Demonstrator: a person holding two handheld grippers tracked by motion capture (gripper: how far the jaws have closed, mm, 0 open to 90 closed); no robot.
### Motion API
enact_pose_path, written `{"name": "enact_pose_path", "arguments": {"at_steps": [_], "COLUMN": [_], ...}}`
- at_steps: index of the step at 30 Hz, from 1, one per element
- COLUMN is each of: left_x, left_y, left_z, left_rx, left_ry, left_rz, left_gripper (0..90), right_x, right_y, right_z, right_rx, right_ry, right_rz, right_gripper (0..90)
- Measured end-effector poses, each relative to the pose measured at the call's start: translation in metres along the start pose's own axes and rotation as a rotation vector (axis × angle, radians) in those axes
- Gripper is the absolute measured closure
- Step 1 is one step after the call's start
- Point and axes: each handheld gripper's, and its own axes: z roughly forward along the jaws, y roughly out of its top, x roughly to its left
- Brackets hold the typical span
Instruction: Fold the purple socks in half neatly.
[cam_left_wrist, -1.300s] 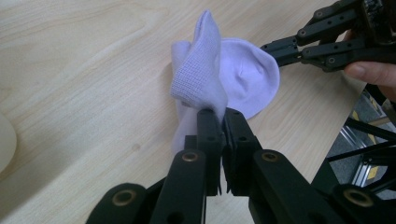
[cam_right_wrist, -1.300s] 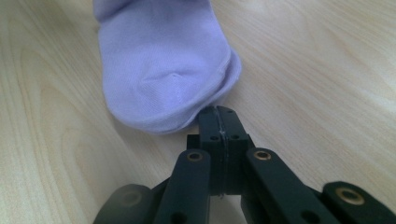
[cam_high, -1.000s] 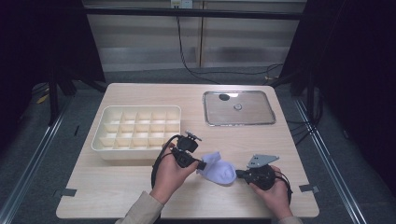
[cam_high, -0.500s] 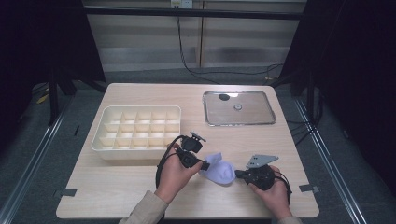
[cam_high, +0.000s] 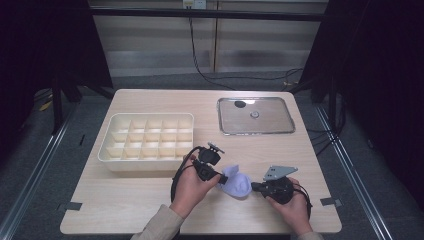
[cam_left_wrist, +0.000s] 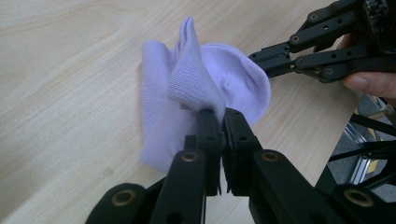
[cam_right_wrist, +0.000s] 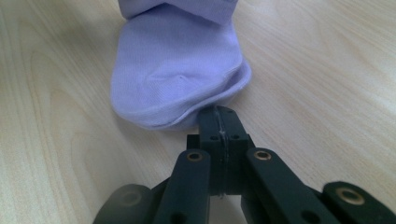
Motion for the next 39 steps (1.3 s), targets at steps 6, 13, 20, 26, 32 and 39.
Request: {"name": "enact_pose_path", "arguments": {"at_steps": [6, 13, 20, 26, 32, 39], "left_x": [-0.001, -0.001, -0.002, -0.003, -0.005, -0.008], "left_y": [0.001, 0.001, 0.001, 0.001, 0.001, 0.001], "left_z": [0.002, 0.005, 0.009, 0.011, 0.013, 0.019], "left_rx": [0.01, 0.006, 0.003, 0.01, 0.009, 0.012], "left_ry": [0.001, -0.005, -0.013, -0.016, -0.017, -0.029], "left_rz": [0.007, 0.004, -0.001, 0.001, 0.002, 0.009], "left_gripper": [86.4, 86.4, 86.4, 86.3, 86.2, 86.0], "right_x": [0.0, 0.001, 0.002, 0.003, 0.003, 0.004], "right_y": [0.0, 0.001, 0.001, 0.002, 0.002, 0.002], "right_z": [0.0, 0.0, 0.001, 0.001, 0.002, 0.002], "right_rx": [0.004, 0.007, 0.001, 0.002, 0.003, 0.002], "right_ry": [0.003, 0.003, 0.003, 0.007, 0.008, 0.007], "right_rz": [-0.003, 0.002, -0.009, -0.007, -0.009, -0.011], "right_gripper": [90.0, 90.0, 90.0, 90.0, 90.0, 90.0]}}
